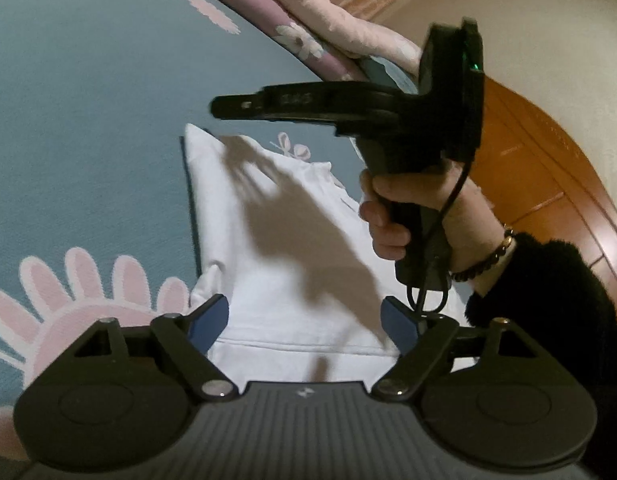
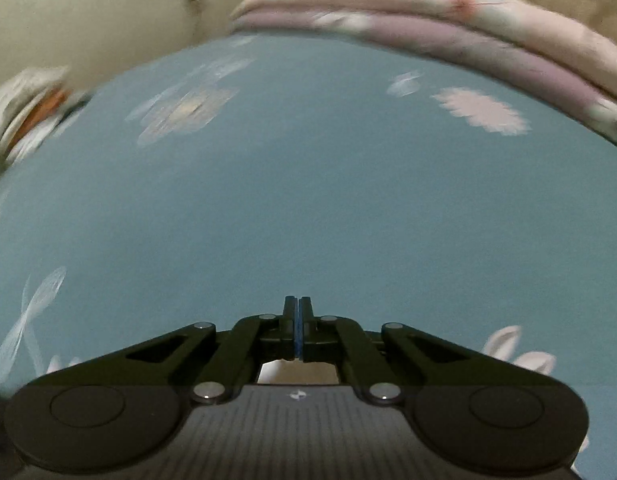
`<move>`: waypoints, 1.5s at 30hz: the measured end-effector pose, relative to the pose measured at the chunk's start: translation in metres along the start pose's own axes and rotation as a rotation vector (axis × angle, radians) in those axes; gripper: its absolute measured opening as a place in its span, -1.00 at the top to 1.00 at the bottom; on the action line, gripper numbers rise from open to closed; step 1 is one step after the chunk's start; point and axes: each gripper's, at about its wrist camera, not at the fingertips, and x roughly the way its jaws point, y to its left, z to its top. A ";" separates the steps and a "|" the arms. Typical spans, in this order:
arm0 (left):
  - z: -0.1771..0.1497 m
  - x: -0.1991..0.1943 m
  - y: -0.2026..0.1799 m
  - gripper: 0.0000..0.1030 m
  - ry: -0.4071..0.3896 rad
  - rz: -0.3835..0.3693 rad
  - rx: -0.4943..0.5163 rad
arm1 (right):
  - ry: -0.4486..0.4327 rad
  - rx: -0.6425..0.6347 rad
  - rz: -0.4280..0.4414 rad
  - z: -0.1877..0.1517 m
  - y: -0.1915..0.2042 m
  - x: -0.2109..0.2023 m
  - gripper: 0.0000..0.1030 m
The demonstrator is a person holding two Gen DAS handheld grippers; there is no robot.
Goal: Fold clothes
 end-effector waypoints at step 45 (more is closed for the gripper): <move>0.023 -0.057 0.028 -0.71 -0.230 0.090 -0.085 | -0.019 0.174 -0.129 -0.074 0.018 -0.043 0.09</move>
